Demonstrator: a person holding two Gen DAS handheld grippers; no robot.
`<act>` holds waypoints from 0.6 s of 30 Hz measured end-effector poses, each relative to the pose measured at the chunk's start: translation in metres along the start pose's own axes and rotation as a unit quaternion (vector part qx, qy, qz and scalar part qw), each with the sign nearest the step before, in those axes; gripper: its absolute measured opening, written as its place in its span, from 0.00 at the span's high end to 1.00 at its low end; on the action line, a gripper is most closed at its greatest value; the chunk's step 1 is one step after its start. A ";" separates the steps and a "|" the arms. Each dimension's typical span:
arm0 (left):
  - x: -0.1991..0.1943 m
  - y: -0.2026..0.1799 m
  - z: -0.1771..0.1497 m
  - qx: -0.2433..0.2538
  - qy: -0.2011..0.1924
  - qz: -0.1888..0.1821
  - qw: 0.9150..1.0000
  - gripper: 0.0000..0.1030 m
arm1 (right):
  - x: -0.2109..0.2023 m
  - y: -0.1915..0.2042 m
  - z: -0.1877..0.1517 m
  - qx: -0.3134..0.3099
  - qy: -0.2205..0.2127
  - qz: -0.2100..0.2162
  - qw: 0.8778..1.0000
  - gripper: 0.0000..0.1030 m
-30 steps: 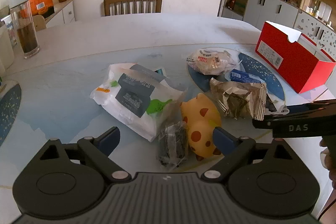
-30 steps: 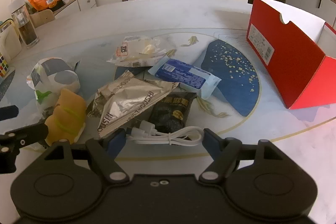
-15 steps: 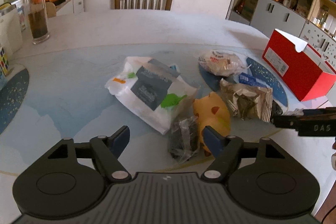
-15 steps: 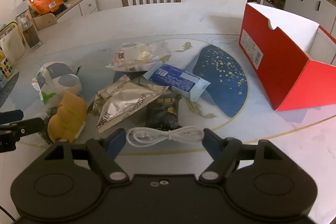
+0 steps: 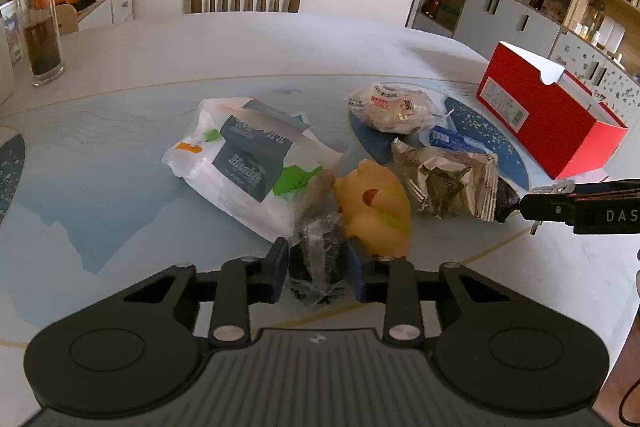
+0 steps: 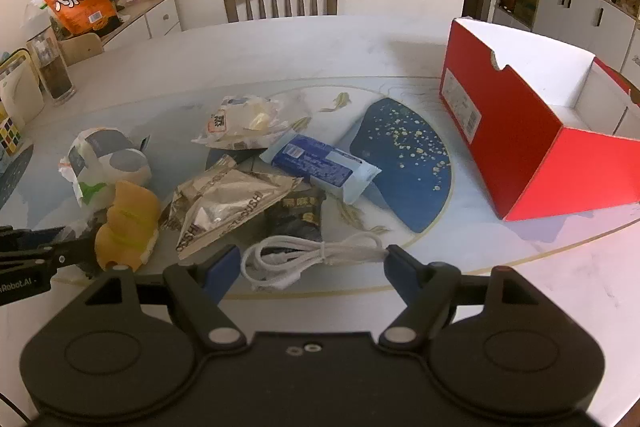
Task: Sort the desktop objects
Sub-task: 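Close left gripper on the dark wrapped item while right gripper grasps the white cable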
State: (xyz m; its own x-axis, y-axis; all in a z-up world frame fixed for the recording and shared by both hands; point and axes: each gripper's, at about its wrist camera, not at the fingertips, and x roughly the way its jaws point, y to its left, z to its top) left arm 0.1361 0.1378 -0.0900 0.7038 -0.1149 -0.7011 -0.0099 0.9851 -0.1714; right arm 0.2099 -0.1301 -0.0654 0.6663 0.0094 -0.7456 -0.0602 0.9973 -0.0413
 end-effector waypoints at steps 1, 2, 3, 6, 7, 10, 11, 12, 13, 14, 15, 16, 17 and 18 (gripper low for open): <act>0.000 0.000 0.001 0.001 0.000 0.000 1.000 0.76 | -0.001 0.000 0.001 0.000 -0.002 -0.001 1.000 0.24; -0.001 -0.001 0.001 0.002 -0.001 -0.001 1.000 0.78 | -0.002 0.000 0.002 -0.001 -0.003 -0.001 1.000 0.24; -0.001 -0.001 0.002 0.003 -0.001 -0.003 1.000 0.81 | -0.003 0.000 0.003 -0.001 -0.004 -0.001 1.000 0.24; -0.005 -0.001 0.003 0.006 -0.003 -0.007 1.000 0.83 | -0.007 0.000 0.005 -0.003 -0.009 -0.002 1.000 0.24; -0.006 -0.001 0.004 0.006 -0.003 -0.008 1.000 0.83 | -0.008 0.000 0.006 -0.004 -0.010 -0.002 1.000 0.24; -0.012 0.001 0.007 0.006 -0.009 -0.013 1.000 0.83 | -0.011 0.000 0.008 -0.005 -0.013 -0.003 1.000 0.24; -0.015 0.002 0.008 0.005 -0.012 -0.016 1.000 0.83 | -0.013 0.000 0.009 -0.005 -0.014 -0.004 1.000 0.24; -0.018 0.002 0.010 0.004 -0.015 -0.018 1.000 0.83 | -0.014 0.000 0.010 -0.005 -0.016 -0.005 1.000 0.24; -0.020 0.002 0.012 0.005 -0.019 -0.020 1.000 0.83 | -0.016 0.000 0.011 -0.005 -0.017 -0.006 1.000 0.24; -0.023 0.002 0.014 0.006 -0.024 -0.022 0.999 0.83 | -0.018 0.000 0.012 -0.006 -0.019 -0.007 1.000 0.24; -0.026 0.002 0.017 0.007 -0.028 -0.024 0.999 0.83 | -0.020 0.000 0.013 -0.007 -0.022 -0.007 1.000 0.24; -0.028 0.002 0.019 0.008 -0.032 -0.027 0.999 0.83 | -0.022 0.000 0.014 -0.007 -0.024 -0.008 1.000 0.24; -0.030 0.001 0.022 0.009 -0.035 -0.029 0.999 0.83 | -0.025 0.000 0.016 -0.007 -0.026 -0.009 1.000 0.24; -0.032 0.001 0.025 0.010 -0.038 -0.032 0.999 0.83 | -0.027 0.000 0.017 -0.006 -0.029 -0.009 1.000 0.24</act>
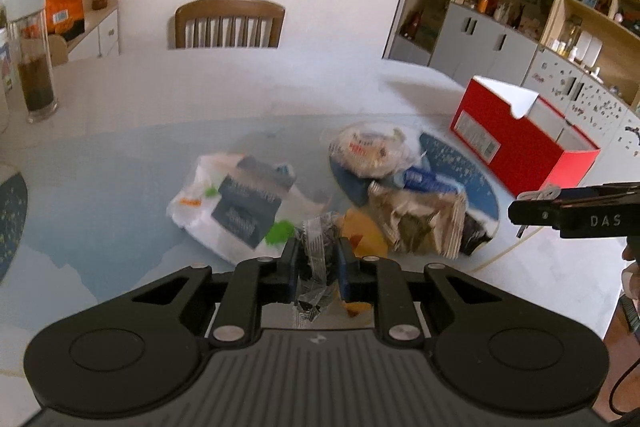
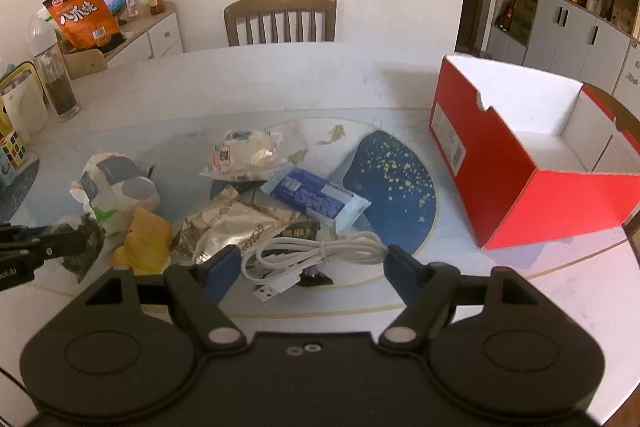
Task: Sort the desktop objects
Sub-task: 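Close left gripper on the dark wrapped item while right gripper grasps the white cable, then carry both items to the red box while right gripper releases the cable inside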
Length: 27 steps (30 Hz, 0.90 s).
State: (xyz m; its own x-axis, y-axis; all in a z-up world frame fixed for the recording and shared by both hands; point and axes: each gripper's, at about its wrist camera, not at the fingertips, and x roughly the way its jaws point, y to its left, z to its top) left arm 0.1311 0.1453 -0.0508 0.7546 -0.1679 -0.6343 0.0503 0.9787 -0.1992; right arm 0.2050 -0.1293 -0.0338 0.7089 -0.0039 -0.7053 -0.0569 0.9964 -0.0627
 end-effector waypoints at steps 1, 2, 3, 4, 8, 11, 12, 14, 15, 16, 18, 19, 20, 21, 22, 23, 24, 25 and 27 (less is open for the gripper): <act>-0.001 -0.001 0.003 0.001 -0.003 -0.003 1.000 0.83 | -0.002 0.000 0.002 0.001 -0.003 0.000 1.000 0.24; -0.002 -0.001 0.005 0.002 -0.006 -0.005 1.000 0.83 | -0.005 0.000 0.003 0.001 -0.006 -0.001 1.000 0.24; -0.004 -0.002 0.007 0.002 -0.008 -0.008 1.000 0.83 | -0.007 -0.001 0.004 0.001 -0.007 0.000 1.000 0.24; -0.005 -0.003 0.009 0.001 -0.009 -0.011 1.000 0.83 | -0.008 -0.001 0.005 0.001 -0.008 0.000 1.000 0.24; -0.010 -0.009 0.015 0.009 -0.013 -0.020 1.000 0.83 | -0.016 -0.003 0.008 0.000 -0.014 0.000 1.000 0.24; -0.014 -0.013 0.019 0.013 -0.017 -0.024 0.999 0.83 | -0.022 -0.006 0.010 0.003 -0.022 -0.003 1.000 0.24; -0.015 -0.015 0.020 0.014 -0.018 -0.025 0.999 0.83 | -0.024 -0.008 0.011 0.003 -0.024 -0.002 1.000 0.24; -0.017 -0.020 0.023 0.019 -0.019 -0.027 0.999 0.83 | -0.028 -0.012 0.014 0.003 -0.028 -0.001 1.000 0.24; -0.018 -0.022 0.025 0.020 -0.019 -0.026 0.999 0.83 | -0.029 -0.014 0.015 0.003 -0.030 0.001 1.000 0.24; -0.019 -0.025 0.026 0.021 -0.020 -0.026 0.999 0.83 | -0.031 -0.016 0.017 0.003 -0.032 0.004 0.999 0.24; -0.020 -0.030 0.029 0.021 -0.022 -0.025 0.999 0.83 | -0.034 -0.020 0.019 -0.001 -0.034 0.010 0.999 0.24; -0.021 -0.033 0.030 0.022 -0.022 -0.023 0.999 0.83 | -0.035 -0.023 0.020 -0.002 -0.034 0.014 0.999 0.24; -0.021 -0.037 0.032 0.023 -0.023 -0.023 0.999 0.83 | -0.037 -0.026 0.022 -0.005 -0.035 0.019 0.999 0.24; -0.022 -0.042 0.034 0.026 -0.024 -0.022 0.999 0.83 | -0.038 -0.028 0.023 -0.008 -0.036 0.022 0.999 0.24; -0.022 -0.046 0.036 0.028 -0.026 -0.020 0.999 0.83 | -0.040 -0.031 0.024 -0.012 -0.037 0.026 0.999 0.24; -0.023 -0.051 0.039 0.030 -0.027 -0.018 0.999 0.83 | -0.041 -0.035 0.025 -0.013 -0.039 0.028 0.999 0.24; -0.023 -0.055 0.042 0.030 -0.029 -0.017 0.999 0.83 | -0.043 -0.041 0.027 -0.015 -0.040 0.032 0.999 0.24; -0.023 -0.059 0.044 0.030 -0.030 -0.016 0.999 0.83 | -0.044 -0.046 0.029 -0.015 -0.041 0.034 0.998 0.24; -0.022 -0.069 0.049 0.029 -0.032 -0.014 0.999 0.83 | -0.048 -0.057 0.032 -0.017 -0.046 0.038 0.998 0.24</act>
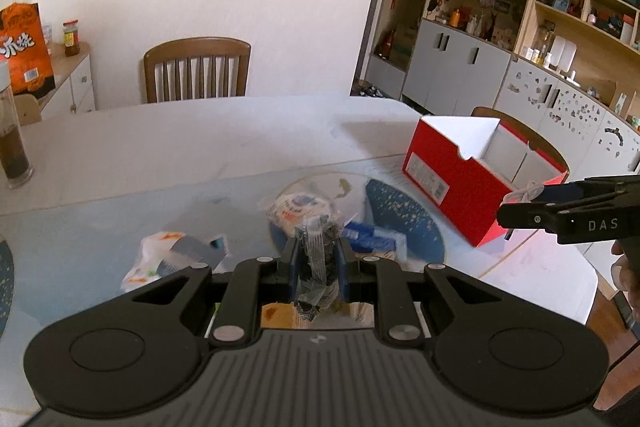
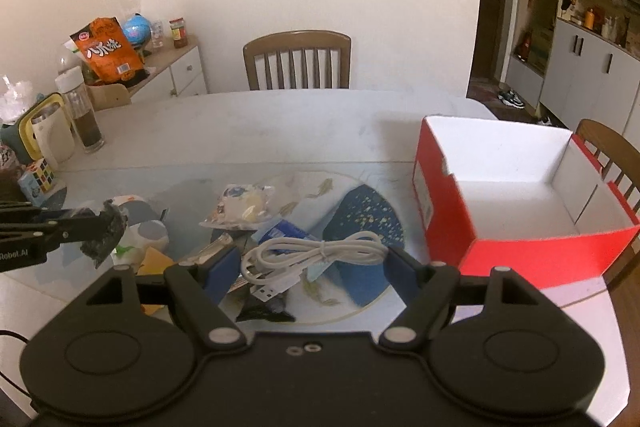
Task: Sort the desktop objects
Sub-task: 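Carry both items to the red box while right gripper releases the cable inside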
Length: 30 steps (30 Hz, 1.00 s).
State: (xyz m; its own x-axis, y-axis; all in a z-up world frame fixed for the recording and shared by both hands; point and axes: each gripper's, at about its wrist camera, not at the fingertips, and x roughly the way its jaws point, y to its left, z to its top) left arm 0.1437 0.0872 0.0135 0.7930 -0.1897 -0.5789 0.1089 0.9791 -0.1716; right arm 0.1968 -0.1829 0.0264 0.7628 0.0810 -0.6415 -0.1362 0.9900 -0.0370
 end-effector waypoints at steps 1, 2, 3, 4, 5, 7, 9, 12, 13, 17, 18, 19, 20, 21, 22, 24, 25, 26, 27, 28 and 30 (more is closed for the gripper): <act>0.001 -0.004 0.002 -0.001 0.000 0.000 1.000 0.83 | -0.001 -0.005 0.002 -0.002 -0.001 0.003 1.000 0.24; 0.002 -0.009 0.005 -0.002 0.000 0.000 1.000 0.83 | -0.002 -0.009 0.004 -0.003 -0.002 0.004 1.000 0.24; 0.004 -0.015 0.007 -0.001 0.000 -0.001 1.000 0.83 | -0.004 -0.015 0.006 -0.004 -0.002 0.007 1.000 0.24; 0.006 -0.020 0.010 0.001 0.000 -0.001 1.000 0.83 | -0.006 -0.020 0.007 -0.004 -0.004 0.010 1.000 0.24; 0.008 -0.027 0.013 0.003 0.000 -0.001 1.000 0.83 | -0.007 -0.025 0.009 -0.004 -0.005 0.011 1.000 0.24; 0.011 -0.039 0.018 0.006 0.000 -0.002 1.000 0.83 | -0.010 -0.037 0.012 -0.007 -0.007 0.014 1.000 0.24; 0.016 -0.050 0.024 0.006 0.001 -0.008 1.000 0.83 | -0.011 -0.049 0.015 -0.007 -0.008 0.016 1.000 0.24; 0.024 -0.067 0.032 0.009 0.000 -0.009 1.000 0.83 | -0.014 -0.065 0.018 -0.013 -0.013 0.017 1.000 0.24; 0.026 -0.073 0.034 0.010 0.000 -0.009 1.000 0.83 | -0.014 -0.070 0.019 -0.013 -0.013 0.018 1.000 0.24; 0.037 -0.093 0.043 0.019 -0.002 -0.009 1.000 0.83 | -0.015 -0.090 0.024 -0.018 -0.016 0.020 1.000 0.24; 0.040 -0.097 0.045 0.019 -0.002 -0.008 1.000 0.83 | -0.014 -0.095 0.026 -0.019 -0.017 0.021 0.999 0.24; 0.043 -0.101 0.047 0.019 -0.003 -0.008 1.000 0.83 | -0.013 -0.100 0.027 -0.018 -0.017 0.021 0.999 0.24; 0.046 -0.105 0.049 0.019 -0.002 -0.009 1.000 0.83 | -0.013 -0.104 0.028 -0.018 -0.017 0.022 0.999 0.24; 0.048 -0.109 0.051 0.020 -0.002 -0.010 1.000 0.83 | -0.013 -0.110 0.028 -0.018 -0.017 0.023 0.999 0.24; 0.052 -0.113 0.052 0.022 -0.001 -0.010 1.000 0.83 | -0.012 -0.115 0.029 -0.017 -0.016 0.023 0.999 0.24; 0.059 -0.121 0.055 0.025 0.001 -0.011 1.000 0.83 | -0.010 -0.125 0.031 -0.016 -0.015 0.023 0.999 0.24; 0.062 -0.124 0.057 0.026 0.002 -0.012 1.000 0.83 | -0.010 -0.129 0.032 -0.016 -0.015 0.023 1.000 0.24; 0.066 -0.129 0.059 0.025 0.003 -0.013 1.000 0.83 | -0.009 -0.133 0.033 -0.015 -0.015 0.023 1.000 0.24; 0.069 -0.133 0.060 0.026 0.004 -0.014 1.000 0.83 | -0.008 -0.137 0.033 -0.016 -0.013 0.023 1.000 0.24; 0.072 -0.137 0.062 0.028 0.005 -0.015 0.999 0.83 | -0.007 -0.141 0.034 -0.016 -0.012 0.023 1.000 0.24; 0.079 -0.145 0.065 0.033 0.007 -0.017 0.999 0.83 | -0.005 -0.149 0.035 -0.015 -0.010 0.023 1.000 0.24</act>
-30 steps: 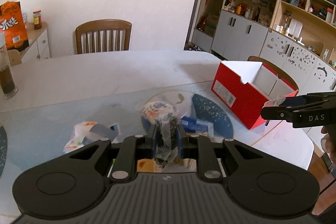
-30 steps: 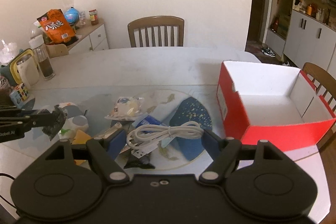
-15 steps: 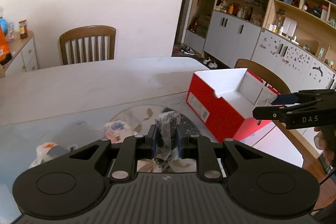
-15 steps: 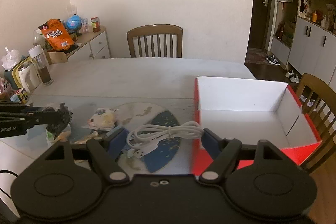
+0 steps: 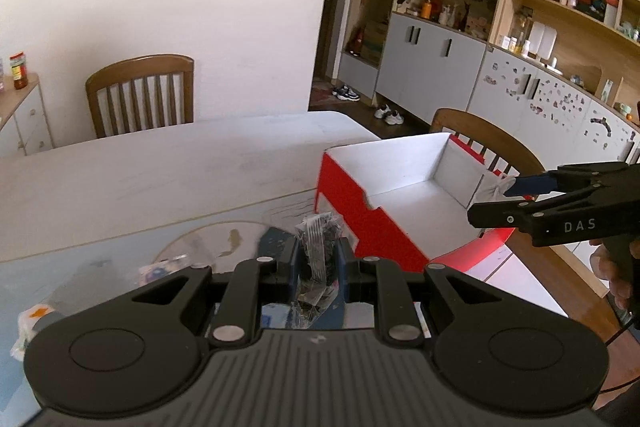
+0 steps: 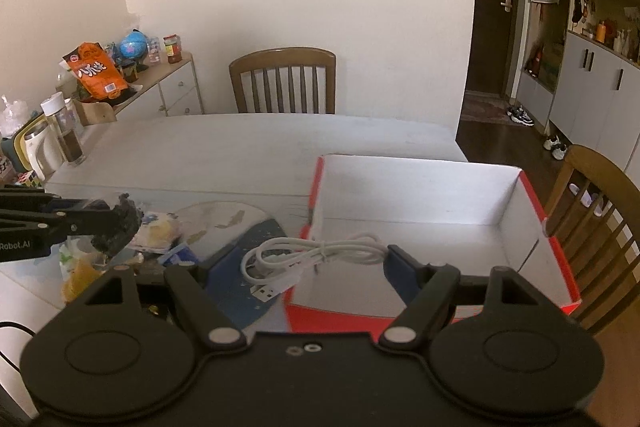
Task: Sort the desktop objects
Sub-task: 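Carry both items to the red box while right gripper releases the cable inside, then lower the dark wrapped item into the red box and open left gripper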
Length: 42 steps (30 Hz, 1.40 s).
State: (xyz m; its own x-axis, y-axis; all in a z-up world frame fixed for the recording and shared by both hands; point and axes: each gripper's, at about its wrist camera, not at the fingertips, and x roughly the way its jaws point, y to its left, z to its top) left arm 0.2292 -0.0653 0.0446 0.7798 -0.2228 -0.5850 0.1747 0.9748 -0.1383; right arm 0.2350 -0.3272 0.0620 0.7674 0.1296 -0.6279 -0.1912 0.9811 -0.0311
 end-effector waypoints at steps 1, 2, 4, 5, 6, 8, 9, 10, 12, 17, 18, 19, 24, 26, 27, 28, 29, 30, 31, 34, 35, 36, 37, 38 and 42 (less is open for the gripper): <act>0.003 -0.003 0.001 0.002 0.002 -0.001 1.000 0.83 | 0.001 -0.005 0.000 0.000 0.002 0.000 1.000 0.24; 0.007 -0.007 0.003 0.004 0.005 -0.002 1.000 0.83 | 0.002 -0.008 0.000 -0.001 0.004 -0.001 1.000 0.24; 0.014 -0.013 0.006 0.009 0.009 -0.002 1.000 0.83 | 0.005 -0.017 0.001 -0.002 0.009 0.001 1.000 0.24; 0.018 -0.017 0.008 0.010 0.011 -0.003 1.000 0.83 | 0.006 -0.021 0.001 -0.002 0.010 0.001 1.000 0.24; 0.020 -0.020 0.009 0.011 0.012 -0.004 1.000 0.83 | 0.007 -0.026 0.002 -0.001 0.012 0.000 1.000 0.24; 0.026 -0.026 0.012 0.015 0.015 -0.005 1.000 0.83 | 0.010 -0.035 0.002 0.001 0.017 0.002 1.000 0.24; 0.029 -0.029 0.013 0.016 0.016 -0.006 1.000 0.83 | 0.011 -0.039 0.003 0.001 0.020 0.003 1.000 0.24; 0.032 -0.032 0.014 0.017 0.018 -0.006 1.000 0.83 | 0.012 -0.042 0.004 0.000 0.021 0.004 1.000 0.24; 0.038 -0.037 0.017 0.019 0.022 -0.007 1.000 0.83 | 0.014 -0.050 0.005 -0.001 0.025 0.007 1.000 0.24; 0.053 -0.053 0.027 0.026 0.025 -0.009 0.999 0.83 | 0.019 -0.067 0.010 -0.007 0.028 0.009 1.000 0.24; 0.056 -0.056 0.029 0.027 0.026 -0.009 0.999 0.83 | 0.020 -0.071 0.010 -0.008 0.030 0.009 0.999 0.24; 0.059 -0.059 0.031 0.029 0.027 -0.011 0.999 0.83 | 0.022 -0.074 0.010 -0.008 0.031 0.009 0.999 0.24; 0.077 -0.076 0.040 0.044 0.033 -0.016 0.998 0.83 | 0.030 -0.089 0.011 -0.014 0.039 0.010 0.999 0.24; 0.085 -0.083 0.043 0.052 0.038 -0.019 0.998 0.83 | 0.034 -0.095 0.010 -0.021 0.043 0.010 0.999 0.24; 0.089 -0.085 0.044 0.053 0.041 -0.020 0.998 0.83 | 0.036 -0.098 0.010 -0.023 0.045 0.010 0.999 0.24; 0.093 -0.087 0.046 0.053 0.044 -0.022 0.997 0.83 | 0.038 -0.101 0.011 -0.023 0.046 0.010 0.999 0.24; 0.098 -0.089 0.047 0.054 0.048 -0.024 0.997 0.83 | 0.040 -0.103 0.011 -0.023 0.047 0.009 0.999 0.24; 0.102 -0.091 0.048 0.056 0.051 -0.025 0.997 0.83 | 0.042 -0.106 0.011 -0.023 0.048 0.009 0.999 0.24; 0.105 -0.094 0.049 0.059 0.053 -0.025 0.997 0.83 | 0.044 -0.109 0.011 -0.023 0.050 0.008 0.998 0.24; 0.118 -0.101 0.052 0.069 0.063 -0.030 0.995 0.83 | 0.049 -0.114 0.011 -0.026 0.054 0.009 0.998 0.24; 0.123 -0.102 0.053 0.072 0.067 -0.031 0.995 0.83 | 0.051 -0.116 0.011 -0.028 0.057 0.009 0.998 0.24; 0.127 -0.104 0.054 0.073 0.071 -0.032 0.994 0.83 | 0.054 -0.118 0.010 -0.030 0.061 0.011 0.998 0.24; 0.132 -0.105 0.054 0.074 0.077 -0.033 0.994 0.83 | 0.056 -0.120 0.009 -0.031 0.065 0.012 0.997 0.24; 0.138 -0.106 0.055 0.077 0.083 -0.036 0.993 0.83 | 0.058 -0.122 0.008 -0.032 0.068 0.011 0.997 0.24; 0.155 -0.113 0.059 0.097 0.098 -0.036 0.990 0.83 | 0.066 -0.130 0.007 -0.037 0.078 0.011 0.996 0.24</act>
State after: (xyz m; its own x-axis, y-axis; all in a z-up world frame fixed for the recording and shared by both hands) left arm 0.3657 -0.2099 0.0171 0.6330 -0.2697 -0.7256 0.3523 0.9350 -0.0401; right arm 0.3151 -0.4455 0.0299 0.6585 0.1218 -0.7427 -0.2563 0.9641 -0.0691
